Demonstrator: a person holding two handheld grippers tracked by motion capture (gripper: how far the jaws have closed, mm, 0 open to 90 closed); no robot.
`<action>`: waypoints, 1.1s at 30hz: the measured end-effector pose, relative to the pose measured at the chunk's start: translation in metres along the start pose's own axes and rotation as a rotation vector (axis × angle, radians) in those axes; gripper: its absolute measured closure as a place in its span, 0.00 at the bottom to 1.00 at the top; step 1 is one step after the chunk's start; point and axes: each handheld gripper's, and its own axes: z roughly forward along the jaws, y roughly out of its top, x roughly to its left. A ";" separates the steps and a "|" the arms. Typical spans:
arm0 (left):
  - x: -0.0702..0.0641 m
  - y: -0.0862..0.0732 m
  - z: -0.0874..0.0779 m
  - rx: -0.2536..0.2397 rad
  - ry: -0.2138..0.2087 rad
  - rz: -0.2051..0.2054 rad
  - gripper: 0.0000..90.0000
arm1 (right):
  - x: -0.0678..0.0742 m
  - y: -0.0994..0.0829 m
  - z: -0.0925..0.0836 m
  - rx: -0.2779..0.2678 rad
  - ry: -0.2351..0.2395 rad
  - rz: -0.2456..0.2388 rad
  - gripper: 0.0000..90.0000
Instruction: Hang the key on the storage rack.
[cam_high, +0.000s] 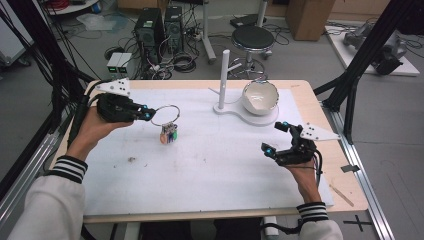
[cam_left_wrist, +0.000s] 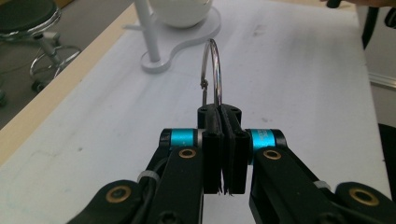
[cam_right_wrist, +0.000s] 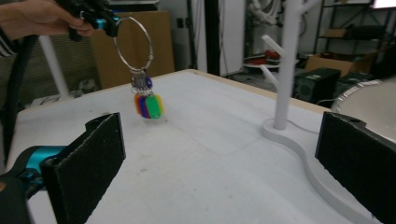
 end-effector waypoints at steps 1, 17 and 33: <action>-0.001 0.000 0.002 -0.004 -0.009 0.005 0.97 | 0.002 0.010 0.007 0.025 0.030 -0.014 0.01; -0.016 0.006 0.030 -0.109 -0.162 0.053 0.97 | 0.004 0.052 0.053 0.110 0.187 -0.081 0.01; -0.029 0.017 0.058 -0.127 -0.227 0.079 0.97 | 0.020 0.074 0.102 0.248 0.374 -0.175 0.01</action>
